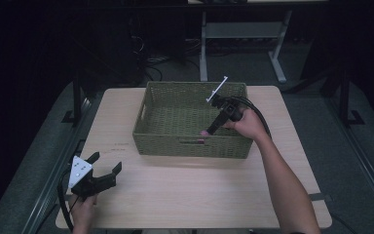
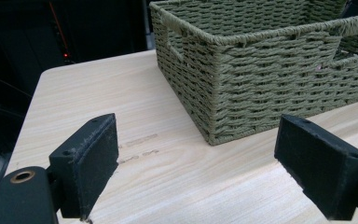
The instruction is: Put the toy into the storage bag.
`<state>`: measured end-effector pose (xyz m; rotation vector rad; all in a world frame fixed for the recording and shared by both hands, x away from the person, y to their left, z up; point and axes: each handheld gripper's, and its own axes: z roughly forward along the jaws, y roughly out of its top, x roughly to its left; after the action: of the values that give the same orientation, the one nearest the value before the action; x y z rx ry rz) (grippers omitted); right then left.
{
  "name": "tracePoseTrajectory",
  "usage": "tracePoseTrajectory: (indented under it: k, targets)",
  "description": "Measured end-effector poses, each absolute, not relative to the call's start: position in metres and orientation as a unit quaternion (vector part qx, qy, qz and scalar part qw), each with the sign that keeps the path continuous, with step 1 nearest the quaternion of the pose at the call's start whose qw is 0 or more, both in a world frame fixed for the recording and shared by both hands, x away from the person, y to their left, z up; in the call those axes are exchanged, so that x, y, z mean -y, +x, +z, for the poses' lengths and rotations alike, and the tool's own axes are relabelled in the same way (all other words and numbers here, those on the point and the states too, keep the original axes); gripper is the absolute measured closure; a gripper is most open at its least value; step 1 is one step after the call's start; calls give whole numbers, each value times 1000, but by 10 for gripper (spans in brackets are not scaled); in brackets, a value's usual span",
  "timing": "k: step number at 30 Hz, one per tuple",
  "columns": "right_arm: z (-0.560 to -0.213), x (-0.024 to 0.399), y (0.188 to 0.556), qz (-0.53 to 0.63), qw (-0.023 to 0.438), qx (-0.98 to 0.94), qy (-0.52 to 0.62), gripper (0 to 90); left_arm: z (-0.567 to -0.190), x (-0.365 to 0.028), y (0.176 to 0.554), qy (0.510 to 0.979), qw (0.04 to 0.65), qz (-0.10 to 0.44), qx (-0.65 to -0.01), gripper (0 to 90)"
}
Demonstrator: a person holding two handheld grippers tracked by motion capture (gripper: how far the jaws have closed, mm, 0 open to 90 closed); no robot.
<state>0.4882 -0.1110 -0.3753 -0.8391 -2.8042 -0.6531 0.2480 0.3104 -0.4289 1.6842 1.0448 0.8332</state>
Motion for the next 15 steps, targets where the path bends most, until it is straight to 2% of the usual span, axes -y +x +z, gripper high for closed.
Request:
tracePoseTrajectory:
  k: [15]
  targets:
    - [-361,118,478,-235,55,929,-281,420,-429,-310,248,688,477,340,-428,130]
